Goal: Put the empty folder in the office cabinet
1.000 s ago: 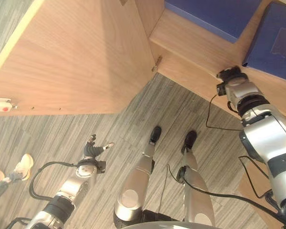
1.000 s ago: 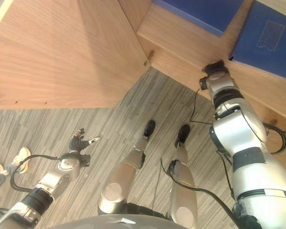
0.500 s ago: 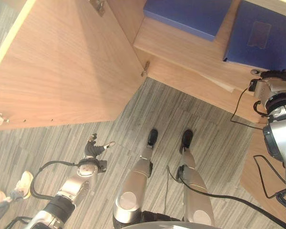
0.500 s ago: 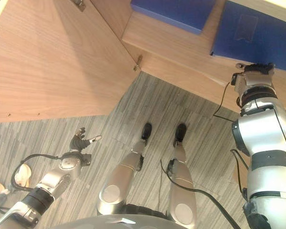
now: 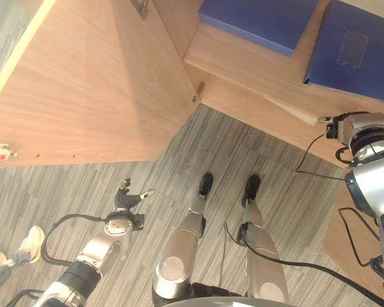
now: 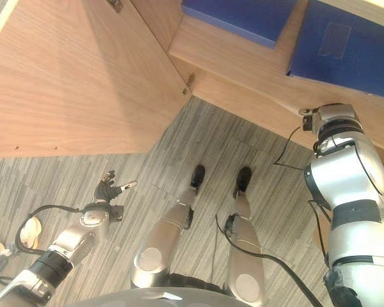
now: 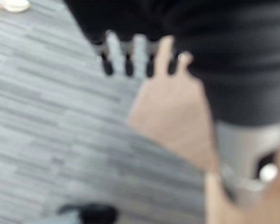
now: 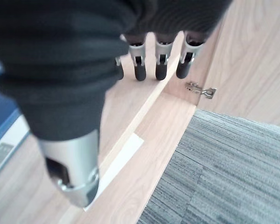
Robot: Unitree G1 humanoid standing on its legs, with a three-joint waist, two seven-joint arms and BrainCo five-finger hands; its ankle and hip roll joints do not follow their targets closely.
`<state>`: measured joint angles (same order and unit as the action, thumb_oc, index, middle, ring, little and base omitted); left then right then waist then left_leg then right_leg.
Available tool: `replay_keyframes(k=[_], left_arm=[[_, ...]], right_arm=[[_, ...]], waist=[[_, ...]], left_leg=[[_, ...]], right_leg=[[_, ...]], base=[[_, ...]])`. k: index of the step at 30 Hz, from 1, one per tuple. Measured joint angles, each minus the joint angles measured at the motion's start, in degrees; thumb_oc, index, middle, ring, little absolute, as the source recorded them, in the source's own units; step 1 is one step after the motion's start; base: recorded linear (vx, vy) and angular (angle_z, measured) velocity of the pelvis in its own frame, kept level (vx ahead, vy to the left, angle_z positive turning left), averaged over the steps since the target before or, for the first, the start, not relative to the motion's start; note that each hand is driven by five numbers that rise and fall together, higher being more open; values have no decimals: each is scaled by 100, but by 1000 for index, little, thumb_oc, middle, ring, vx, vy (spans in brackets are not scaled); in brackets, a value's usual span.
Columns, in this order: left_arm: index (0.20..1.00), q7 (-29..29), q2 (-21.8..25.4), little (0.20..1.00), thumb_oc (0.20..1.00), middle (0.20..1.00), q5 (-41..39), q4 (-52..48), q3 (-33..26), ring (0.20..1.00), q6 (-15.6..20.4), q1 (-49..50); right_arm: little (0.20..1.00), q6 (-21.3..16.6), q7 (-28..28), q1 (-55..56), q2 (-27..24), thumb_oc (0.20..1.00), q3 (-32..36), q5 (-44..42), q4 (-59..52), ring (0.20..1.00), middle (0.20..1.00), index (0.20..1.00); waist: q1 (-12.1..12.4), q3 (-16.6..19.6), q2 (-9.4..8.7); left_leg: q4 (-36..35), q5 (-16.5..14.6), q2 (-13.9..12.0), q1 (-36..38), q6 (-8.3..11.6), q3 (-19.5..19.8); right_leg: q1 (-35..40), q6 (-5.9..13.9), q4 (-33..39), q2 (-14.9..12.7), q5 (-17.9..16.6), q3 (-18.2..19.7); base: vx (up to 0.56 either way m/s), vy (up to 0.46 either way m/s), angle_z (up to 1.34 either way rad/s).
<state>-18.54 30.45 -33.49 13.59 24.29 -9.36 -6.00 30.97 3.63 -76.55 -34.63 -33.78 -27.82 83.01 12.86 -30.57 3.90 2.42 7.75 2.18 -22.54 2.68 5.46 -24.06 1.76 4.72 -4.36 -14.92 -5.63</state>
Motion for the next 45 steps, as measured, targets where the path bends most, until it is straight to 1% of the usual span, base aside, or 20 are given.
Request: replay_keyframes(k=[1,3,5,7,8,9,12,15,16,17,18,20,24,29,35,37,38,42,44,45], left_arm=[[1000,0,0,1000,1000,1000,0,0,0,1000,0,0],[1000,29,-1,1000,1000,1000,4,-52,-46,1000,24,135],[1000,43,-4,1000,1000,1000,4,-50,-46,1000,27,195],[1000,67,-36,1000,1000,1000,5,-69,-158,1000,74,366],[1000,70,-34,1000,1000,1000,8,-68,-197,1000,101,416],[1000,70,-34,1000,1000,1000,8,-68,-197,1000,101,416],[1000,145,-38,1000,1000,1000,10,-70,-211,1000,185,421],[1000,183,-94,1000,1000,1000,14,-168,-213,1000,331,437],[1000,186,-139,1000,1000,1000,18,-226,-213,1000,358,426],[1000,186,-139,1000,1000,1000,18,-226,-213,1000,358,426],[1000,202,-238,1000,1000,1000,21,-253,-210,1000,403,409],[1000,246,-265,1000,1000,1000,23,-239,-162,1000,407,416],[1000,275,-266,1000,1000,1000,24,-190,-157,1000,440,379],[1000,279,-268,1000,1000,1000,28,50,-120,1000,501,339],[1000,278,-335,1000,1000,1000,32,236,92,1000,581,315],[1000,278,-335,1000,1000,1000,32,236,92,1000,581,315],[1000,275,-450,1000,1000,1000,32,228,113,1000,582,307],[1000,275,-449,1000,1000,1000,32,221,115,1000,582,307],[1000,273,-447,1000,1000,1000,32,213,107,1000,588,301],[1000,266,-446,1000,1000,1000,31,218,113,1000,591,300]], right_arm=[[1000,0,0,0,0,1000,0,0,0,1000,1000,1000],[1000,-257,-339,-9,83,1000,-253,497,-140,1000,1000,1000],[1000,-351,-413,-24,105,1000,-269,666,-218,1000,1000,1000],[1000,-615,-487,-53,229,1000,-684,1008,-380,1000,1000,1000],[1000,-895,-574,-55,279,1000,-677,1156,-444,1000,1000,1000],[1000,-895,-574,-55,279,1000,-677,1156,-444,1000,1000,1000],[1000,-1704,-660,-61,516,1000,-680,1380,-727,1000,1000,1000],[1000,-2613,-564,-17,1199,1000,-712,1724,-1181,1000,1000,1000],[1000,-2835,-474,2,1395,1000,-748,1837,-1319,1000,1000,1000],[1000,-2835,-474,2,1395,1000,-748,1837,-1319,1000,1000,1000],[1000,-3143,-237,16,1630,1000,-974,2057,-1496,1000,1000,1000],[1000,-3400,-10,75,1838,1000,-1113,2216,-1826,1000,1000,1000],[1000,-3407,284,193,1990,1000,-1101,2290,-1800,1000,1000,1000],[1000,-3074,521,653,1861,1000,-1075,2453,-1703,1000,1000,1000],[1000,-2797,978,816,1264,1000,-788,2497,-1231,1000,1000,1000],[1000,-2797,978,816,1264,1000,-788,2497,-1231,1000,1000,1000],[1000,-2733,1244,784,1091,1000,-588,2489,-1050,1000,1000,1000],[1000,-2660,1352,785,969,1000,-577,2487,-1034,1000,1000,1000],[1000,-2646,1460,799,855,1000,-370,2477,-1024,1000,1000,1000],[1000,-2552,1679,800,633,1000,-129,2407,-937,1000,1000,1000]], waist=[[0,0,0],[0,5,1],[1,17,4],[7,42,12],[9,54,34],[9,54,34],[35,117,141],[91,240,374],[135,286,452],[135,286,452],[285,322,515],[392,323,522],[407,323,521],[345,320,516],[167,312,503],[167,312,503],[59,309,499],[-11,302,488],[-31,297,479],[-33,290,468]], left_leg=[[0,0,0,0,0,0],[1,1,-4,-26,1,15],[3,2,-4,-56,3,16],[-5,7,-13,-105,9,22],[-10,16,-20,-112,22,31],[-10,16,-20,-112,22,31],[-20,24,-33,-155,35,65],[-84,46,-37,-171,63,132],[-116,71,-46,-185,80,151],[-116,71,-46,-185,80,151],[-151,91,-62,-174,64,168],[-197,145,-67,-122,28,194],[-233,154,-24,-83,22,232],[-309,169,20,40,14,231],[-344,197,4,142,56,195],[-344,197,4,142,56,195],[-345,200,-4,142,59,183],[-353,202,-26,141,61,163],[-357,202,-51,139,62,135],[-359,202,-63,138,62,131]], right_leg=[[0,0,0,0,0,0],[-19,0,0,2,0,-27],[-48,0,0,0,0,-37],[-103,0,-1,-1,-1,-77],[-104,-1,-1,-1,-2,-112],[-104,-1,-1,-1,-2,-112],[-137,-1,-1,8,-2,-149],[-157,-35,-1,8,-33,-229],[-168,-43,-1,11,-28,-287],[-168,-43,-1,11,-28,-287],[-169,-62,-1,25,-15,-307],[-126,-77,-1,26,-22,-330],[-80,-66,-1,-21,-13,-351],[11,-58,-1,-68,-9,-348],[72,-12,0,-51,-8,-299],[72,-12,0,-51,-8,-299],[56,-15,1,-43,-6,-270],[35,-15,1,-20,-6,-248],[16,-15,1,8,-6,-223],[14,-14,1,21,-5,-225]], base=[[0,0,0],[0,0,0],[0,0,0],[0,0,0],[0,0,0],[-9,14,6],[-16,20,4],[-38,11,10],[-17,13,15],[-14,20,12],[-29,23,4],[-37,28,6],[-25,32,9],[0,0,0],[2,8,-4],[2,1,-3],[3,3,-6],[26,-1,-7],[38,4,-3],[42,27,2]])
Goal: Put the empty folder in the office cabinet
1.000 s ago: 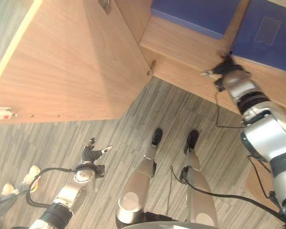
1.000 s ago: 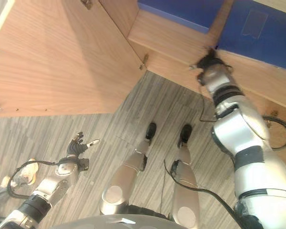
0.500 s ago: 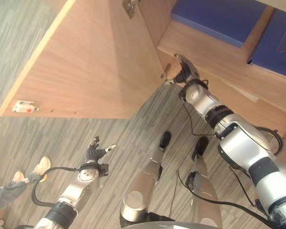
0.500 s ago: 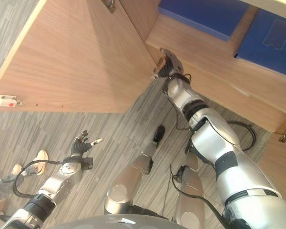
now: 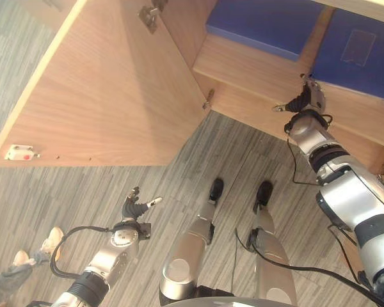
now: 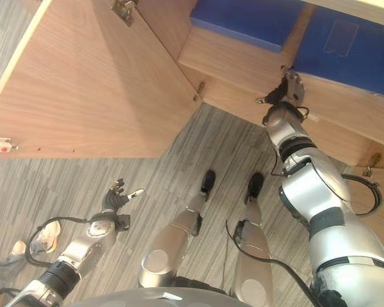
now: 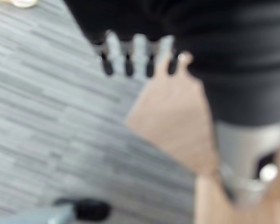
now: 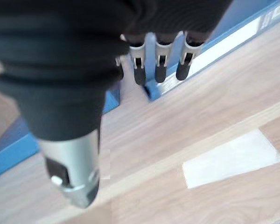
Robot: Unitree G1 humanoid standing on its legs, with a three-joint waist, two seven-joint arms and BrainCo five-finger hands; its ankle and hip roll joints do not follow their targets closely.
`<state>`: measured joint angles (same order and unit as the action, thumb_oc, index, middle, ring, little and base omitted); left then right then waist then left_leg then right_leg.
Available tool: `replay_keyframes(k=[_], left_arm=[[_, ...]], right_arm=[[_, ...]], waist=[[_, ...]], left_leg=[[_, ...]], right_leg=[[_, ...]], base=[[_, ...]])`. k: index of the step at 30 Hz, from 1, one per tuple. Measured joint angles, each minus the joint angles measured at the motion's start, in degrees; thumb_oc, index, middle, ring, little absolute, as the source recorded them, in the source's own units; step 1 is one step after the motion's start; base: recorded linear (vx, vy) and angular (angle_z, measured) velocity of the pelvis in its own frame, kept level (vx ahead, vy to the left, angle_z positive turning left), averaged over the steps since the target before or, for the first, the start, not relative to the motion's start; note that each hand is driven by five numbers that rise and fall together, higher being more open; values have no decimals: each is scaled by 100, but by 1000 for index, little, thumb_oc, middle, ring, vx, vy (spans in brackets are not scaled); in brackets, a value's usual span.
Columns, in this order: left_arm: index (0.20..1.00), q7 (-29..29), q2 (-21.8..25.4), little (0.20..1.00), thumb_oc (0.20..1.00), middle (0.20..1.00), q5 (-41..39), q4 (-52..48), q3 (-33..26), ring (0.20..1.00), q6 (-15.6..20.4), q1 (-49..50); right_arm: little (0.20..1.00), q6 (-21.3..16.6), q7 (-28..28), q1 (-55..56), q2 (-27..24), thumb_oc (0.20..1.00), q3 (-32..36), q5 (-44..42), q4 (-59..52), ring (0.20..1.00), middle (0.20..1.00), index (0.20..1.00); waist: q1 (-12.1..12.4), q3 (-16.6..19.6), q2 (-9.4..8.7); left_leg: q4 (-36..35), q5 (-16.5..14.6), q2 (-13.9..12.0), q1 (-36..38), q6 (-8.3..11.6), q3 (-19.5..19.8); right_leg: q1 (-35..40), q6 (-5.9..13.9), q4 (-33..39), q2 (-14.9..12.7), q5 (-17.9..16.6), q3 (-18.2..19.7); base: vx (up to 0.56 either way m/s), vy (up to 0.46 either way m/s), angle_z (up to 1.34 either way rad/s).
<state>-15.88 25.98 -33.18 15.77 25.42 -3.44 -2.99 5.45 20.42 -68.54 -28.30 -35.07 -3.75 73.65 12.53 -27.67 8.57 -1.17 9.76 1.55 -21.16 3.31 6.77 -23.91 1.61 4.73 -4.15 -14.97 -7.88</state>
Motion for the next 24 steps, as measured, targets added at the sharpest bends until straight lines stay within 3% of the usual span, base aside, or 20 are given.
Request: replay_keyframes(k=[2,4,6,7,12,18,24], left_arm=[[1000,-12,1,1000,1000,1000,-3,1,36,1000,2,0],[1000,-123,41,1000,1000,1000,-23,9,143,1000,0,-14],[1000,-126,33,1000,1000,1000,-25,9,146,1000,-2,-67],[1000,-170,30,1000,1000,1000,-37,-48,140,1000,-25,-222],[1000,-285,29,1000,1000,1000,-36,-318,99,1000,-82,-368],[1000,-272,37,1000,1000,1000,-36,-246,95,1000,-154,-329],[1000,-271,44,1000,1000,1000,-37,-345,72,1000,-172,-327]], right_arm=[[1000,67,232,-4,-259,1000,166,-39,103,1000,1000,1000],[1000,592,313,-138,-635,1000,400,-770,347,1000,1000,1000],[1000,673,254,-139,-643,1000,415,-887,361,1000,1000,1000],[1000,900,69,-148,-624,1000,372,-1128,374,1000,1000,1000],[1000,1323,-188,-494,-481,1000,332,-1788,586,1000,1000,1000],[1000,1366,-476,-670,-591,1000,154,-1771,580,1000,1000,1000],[1000,1055,-835,-704,-582,1000,122,-1496,574,1000,1000,1000]], waist=[[-1,-14,-22],[-150,-105,-165],[-212,-121,-192],[-270,-123,-193],[-224,-123,-192],[-96,-123,-191],[-89,-122,-190]], left_leg=[[-2,-2,-2,-1,-2,-9],[-48,-6,6,-33,-8,-139],[-59,-5,6,-51,-8,-166],[-89,-4,-2,-76,-8,-174],[-94,-4,-92,-172,-4,-141],[-92,-2,-106,-231,0,-139],[-92,6,-107,-260,29,-66]], right_leg=[[-6,4,0,4,-2,8],[-107,5,0,-7,-2,139],[-137,9,0,-7,-5,165],[-191,13,0,0,-9,165],[-258,-7,2,89,6,89],[-322,-15,2,100,11,76],[-327,-19,1,97,15,19]], base=[[46,26,-3],[56,-6,-25],[35,-25,-16],[30,-29,-8],[37,-35,3],[8,-16,1],[1,-17,2]])
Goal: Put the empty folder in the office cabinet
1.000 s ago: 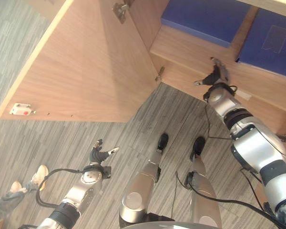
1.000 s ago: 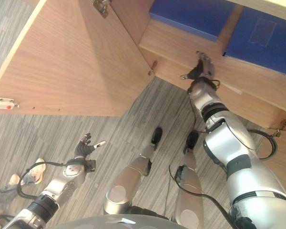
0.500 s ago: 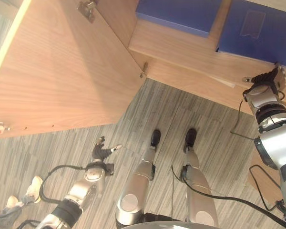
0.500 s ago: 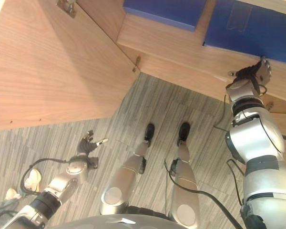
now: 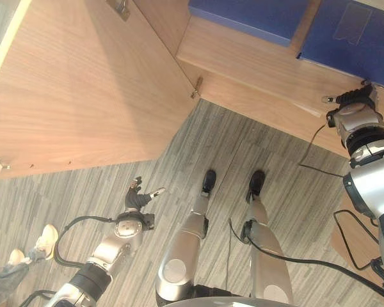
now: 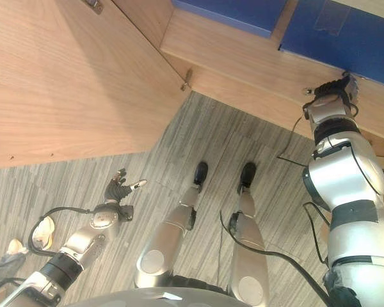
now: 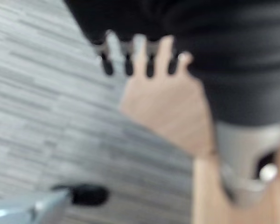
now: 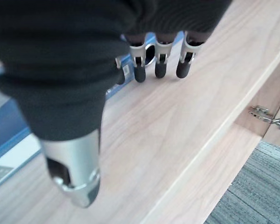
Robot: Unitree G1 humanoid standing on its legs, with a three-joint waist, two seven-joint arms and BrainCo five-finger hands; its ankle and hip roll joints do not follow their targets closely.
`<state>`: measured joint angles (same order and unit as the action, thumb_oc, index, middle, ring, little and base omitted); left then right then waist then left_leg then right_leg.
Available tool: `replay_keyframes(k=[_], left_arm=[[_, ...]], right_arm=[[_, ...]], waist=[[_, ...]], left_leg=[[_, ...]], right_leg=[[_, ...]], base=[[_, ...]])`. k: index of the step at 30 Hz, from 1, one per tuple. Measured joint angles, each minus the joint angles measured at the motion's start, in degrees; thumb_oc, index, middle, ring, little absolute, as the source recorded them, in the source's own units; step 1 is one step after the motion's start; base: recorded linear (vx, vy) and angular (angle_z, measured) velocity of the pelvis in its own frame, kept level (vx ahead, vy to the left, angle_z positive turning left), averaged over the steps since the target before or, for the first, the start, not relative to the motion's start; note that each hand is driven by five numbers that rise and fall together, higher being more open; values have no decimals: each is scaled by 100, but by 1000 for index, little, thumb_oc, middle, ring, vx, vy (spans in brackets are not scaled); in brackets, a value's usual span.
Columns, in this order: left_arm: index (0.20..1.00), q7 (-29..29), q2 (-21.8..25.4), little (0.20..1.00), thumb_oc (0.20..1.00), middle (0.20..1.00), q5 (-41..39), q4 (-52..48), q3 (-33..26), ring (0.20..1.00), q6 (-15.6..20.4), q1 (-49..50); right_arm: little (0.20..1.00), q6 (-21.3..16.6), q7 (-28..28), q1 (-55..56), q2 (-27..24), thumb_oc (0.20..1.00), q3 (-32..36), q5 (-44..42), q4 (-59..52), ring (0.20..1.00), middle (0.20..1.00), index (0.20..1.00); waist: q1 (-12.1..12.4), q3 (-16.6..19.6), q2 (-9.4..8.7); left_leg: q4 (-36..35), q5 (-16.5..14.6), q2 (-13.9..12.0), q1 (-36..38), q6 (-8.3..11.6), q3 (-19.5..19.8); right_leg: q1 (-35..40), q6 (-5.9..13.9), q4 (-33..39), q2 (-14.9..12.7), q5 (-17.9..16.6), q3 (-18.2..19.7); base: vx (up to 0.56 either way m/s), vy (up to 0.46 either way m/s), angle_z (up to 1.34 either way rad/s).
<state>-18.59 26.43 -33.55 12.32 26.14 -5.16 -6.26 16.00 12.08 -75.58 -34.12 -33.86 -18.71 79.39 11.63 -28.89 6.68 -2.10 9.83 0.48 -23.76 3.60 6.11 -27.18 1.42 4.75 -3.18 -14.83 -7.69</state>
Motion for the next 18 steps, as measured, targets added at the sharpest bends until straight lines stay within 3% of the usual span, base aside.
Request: replay_keyframes(k=[2,3,7,8,10,11,13,15,18], left_arm=[[1000,0,0,1000,1000,1000,0,0,0,1000,0,0],[1000,10,1,1000,1000,1000,0,-131,-125,1000,5,24],[1000,10,1,1000,1000,1000,0,-131,-125,1000,5,24],[1000,17,21,1000,1000,1000,0,-135,-186,1000,45,151],[1000,17,21,1000,1000,1000,0,-135,-186,1000,45,151],[1000,67,23,1000,1000,1000,1,-220,-206,1000,43,335],[1000,67,23,1000,1000,1000,1,-220,-206,1000,43,335],[1000,205,-77,1000,1000,1000,16,-582,-268,1000,64,354],[1000,230,-41,1000,1000,1000,20,-458,-320,1000,114,391]], right_arm=[[1000,0,0,0,0,1000,0,0,0,1000,1000,1000],[1000,-211,-169,-21,34,1000,-93,189,-54,1000,1000,1000],[1000,-211,-169,-21,34,1000,-93,189,-54,1000,1000,1000],[1000,-514,-371,-257,293,1000,-246,206,-124,1000,1000,1000],[1000,-514,-371,-257,293,1000,-246,206,-124,1000,1000,1000],[1000,-732,-667,-383,866,1000,-766,238,-792,1000,1000,1000],[1000,-732,-667,-383,866,1000,-766,238,-792,1000,1000,1000],[1000,-1164,-621,-346,1574,1000,-884,302,-1375,1000,1000,1000],[1000,-1277,-467,-75,1579,1000,-520,424,-1206,1000,1000,1000]], waist=[[0,0,0],[2,3,4],[2,3,4],[78,6,14],[78,6,14],[189,7,63],[189,7,63],[491,-66,361],[558,-48,405]], left_leg=[[0,0,0,0,0,0],[0,19,-13,-42,27,55],[0,19,-13,-42,27,55],[6,35,-29,-97,50,60],[6,35,-29,-97,50,60],[5,37,-36,-89,50,68],[5,37,-36,-89,50,68],[26,108,-24,139,69,109],[43,50,63,465,-3,146]], right_leg=[[0,0,0,0,0,0],[-21,0,0,5,0,-59],[-21,0,0,5,0,-59],[-73,4,0,21,-9,-75],[-73,4,0,21,-9,-75],[-69,-31,-1,31,-31,-84],[-69,-31,-1,31,-31,-84],[199,-154,-4,22,-110,-140],[555,-62,-3,-62,-9,-148]], base=[[0,-6,4],[1,-12,7],[-10,-8,2],[-41,-22,1],[-52,2,0],[-64,26,-2],[-53,42,1],[-77,108,15],[-45,103,16]])
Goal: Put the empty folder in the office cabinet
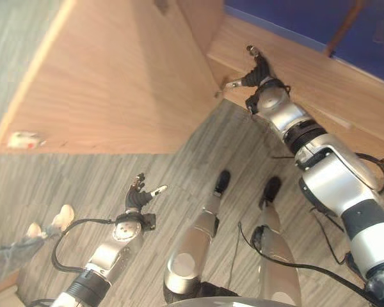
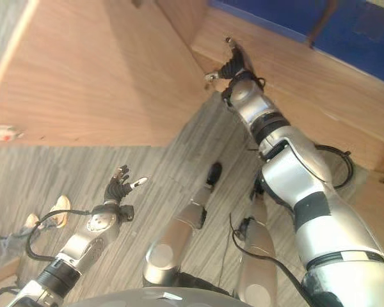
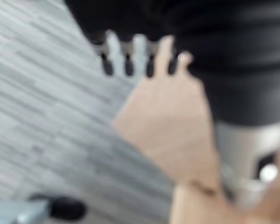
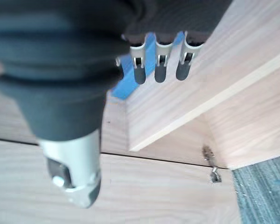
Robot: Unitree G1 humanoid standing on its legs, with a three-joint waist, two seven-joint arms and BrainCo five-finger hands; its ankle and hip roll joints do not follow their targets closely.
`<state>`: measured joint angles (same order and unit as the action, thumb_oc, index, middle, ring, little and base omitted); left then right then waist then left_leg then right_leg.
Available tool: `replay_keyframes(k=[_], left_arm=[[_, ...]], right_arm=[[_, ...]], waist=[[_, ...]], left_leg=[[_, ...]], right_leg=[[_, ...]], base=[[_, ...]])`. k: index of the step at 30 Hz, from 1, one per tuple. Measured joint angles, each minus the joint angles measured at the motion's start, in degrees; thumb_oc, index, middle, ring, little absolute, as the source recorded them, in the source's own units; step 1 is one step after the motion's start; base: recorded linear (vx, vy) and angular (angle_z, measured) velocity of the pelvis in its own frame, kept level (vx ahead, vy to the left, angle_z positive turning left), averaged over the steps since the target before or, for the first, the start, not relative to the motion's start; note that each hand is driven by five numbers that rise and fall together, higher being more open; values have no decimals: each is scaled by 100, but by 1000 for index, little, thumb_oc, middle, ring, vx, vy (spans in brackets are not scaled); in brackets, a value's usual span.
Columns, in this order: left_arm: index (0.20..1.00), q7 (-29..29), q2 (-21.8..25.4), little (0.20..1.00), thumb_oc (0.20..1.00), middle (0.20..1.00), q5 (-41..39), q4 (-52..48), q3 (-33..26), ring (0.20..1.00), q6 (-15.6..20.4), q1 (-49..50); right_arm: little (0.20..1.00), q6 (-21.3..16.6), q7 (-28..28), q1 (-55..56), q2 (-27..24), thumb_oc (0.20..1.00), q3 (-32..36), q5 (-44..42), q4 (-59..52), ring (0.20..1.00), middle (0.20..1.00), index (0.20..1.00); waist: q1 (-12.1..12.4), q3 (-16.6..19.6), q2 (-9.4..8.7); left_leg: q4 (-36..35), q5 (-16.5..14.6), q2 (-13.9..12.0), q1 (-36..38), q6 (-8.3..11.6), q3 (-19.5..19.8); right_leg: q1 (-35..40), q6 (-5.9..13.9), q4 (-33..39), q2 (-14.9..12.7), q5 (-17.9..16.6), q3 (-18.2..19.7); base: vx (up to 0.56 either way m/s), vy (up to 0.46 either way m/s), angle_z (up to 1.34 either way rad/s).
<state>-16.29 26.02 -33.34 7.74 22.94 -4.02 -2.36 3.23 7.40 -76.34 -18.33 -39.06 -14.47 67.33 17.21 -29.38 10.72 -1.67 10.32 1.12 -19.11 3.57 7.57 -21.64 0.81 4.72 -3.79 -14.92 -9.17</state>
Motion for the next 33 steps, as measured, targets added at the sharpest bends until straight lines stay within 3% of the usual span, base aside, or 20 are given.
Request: replay_keyframes(k=[5,6,8,11,14,15,19,21,22,24,27,28,32,33], left_arm=[[1000,12,14,1000,1000,1000,0,108,6,1000,-7,2],[1000,7,23,1000,1000,1000,-2,207,7,1000,-9,2],[1000,-3,35,1000,1000,1000,-1,261,4,1000,-3,23],[1000,-15,28,1000,1000,1000,-8,480,11,1000,49,51],[1000,-41,22,1000,1000,1000,-12,531,9,1000,52,0],[1000,-113,-4,1000,1000,1000,-24,574,8,1000,58,-40],[1000,-277,-31,1000,1000,1000,-190,593,44,1000,65,-24],[1000,-530,-153,1000,1000,1000,-204,749,51,1000,117,-13],[1000,-530,-153,1000,1000,1000,-204,749,51,1000,117,-13],[1000,-696,-365,1000,1000,1000,-233,1287,-16,1000,178,-17],[1000,-738,-485,1000,1000,1000,-231,1582,-36,1000,185,-17],[1000,-792,-673,1000,1000,1000,-224,2161,-46,1000,177,2],[1000,-829,-798,1000,1000,1000,-154,3068,-74,1000,78,488],[1000,-829,-910,1000,1000,1000,-124,3526,-109,1000,24,795]], right_arm=[[1000,-25,222,357,-645,1000,372,34,553,1000,1000,1000],[1000,-180,213,817,-936,1000,623,42,507,1000,1000,1000],[1000,-276,208,1173,-954,1000,763,41,468,1000,1000,1000],[1000,-558,219,2333,-793,1000,787,279,407,1000,1000,1000],[1000,-646,241,2749,-821,1000,788,336,262,1000,1000,1000],[1000,-853,333,3341,-830,1000,742,436,-189,1000,1000,1000],[1000,-1056,398,4578,-616,1000,336,406,-1319,1000,1000,1000],[1000,-1019,463,5713,-170,1000,135,149,-2538,1000,1000,1000],[1000,-1019,463,5713,-170,1000,135,149,-2538,1000,1000,1000],[1000,-1031,535,6445,168,1000,-11,84,-3323,1000,1000,1000],[1000,-1033,581,6571,197,1000,-116,87,-3354,1000,1000,1000],[1000,-1034,573,6769,197,1000,-153,92,-3350,1000,1000,1000],[1000,-1115,557,6899,194,1000,-83,96,-3161,1000,1000,1000],[1000,-1199,557,6850,220,1000,33,95,-2831,1000,1000,1000]], waist=[[-186,6,-24],[-299,27,-114],[-327,38,-213],[-641,236,-646],[-795,254,-695],[-909,265,-729],[-1105,300,-853],[-1409,435,-1077],[-1409,435,-1077],[-1674,570,-1301],[-1765,584,-1317],[-1778,596,-1333],[-1755,899,-1409],[-1694,1119,-1420]], left_leg=[[114,-93,247,118,-61,-70],[209,-136,333,181,-126,-201],[223,-187,356,277,-201,-262],[208,-257,391,418,-302,-433],[223,-265,406,439,-313,-452],[275,-286,415,453,-345,-504],[358,-381,414,619,-476,-594],[391,-509,413,798,-526,-814],[391,-509,413,798,-526,-814],[435,-598,415,849,-587,-1058],[471,-656,415,863,-628,-1083],[512,-679,422,914,-658,-1102],[382,-688,422,1013,-665,-1103],[291,-688,418,1151,-665,-1102]], right_leg=[[176,144,2,-258,58,122],[237,263,1,-297,119,366],[312,263,2,-327,119,380],[388,308,4,-394,154,394],[410,309,3,-408,154,401],[432,353,2,-395,120,484],[582,410,1,-367,47,646],[685,455,1,-349,18,858],[685,455,1,-349,18,858],[677,407,1,-356,68,1020],[700,466,1,-365,150,1030],[768,474,1,-379,158,1030],[813,511,1,-391,189,1026],[906,518,1,-392,195,1024]], base=[[-29,123,0],[-22,118,-28],[-16,99,-25],[-25,112,-23],[-52,135,-4],[-33,77,-1],[-64,145,-19],[-64,118,-37],[-63,85,-49],[-59,73,-46],[-56,49,-8],[-42,28,0],[-59,30,0],[0,0,0]])
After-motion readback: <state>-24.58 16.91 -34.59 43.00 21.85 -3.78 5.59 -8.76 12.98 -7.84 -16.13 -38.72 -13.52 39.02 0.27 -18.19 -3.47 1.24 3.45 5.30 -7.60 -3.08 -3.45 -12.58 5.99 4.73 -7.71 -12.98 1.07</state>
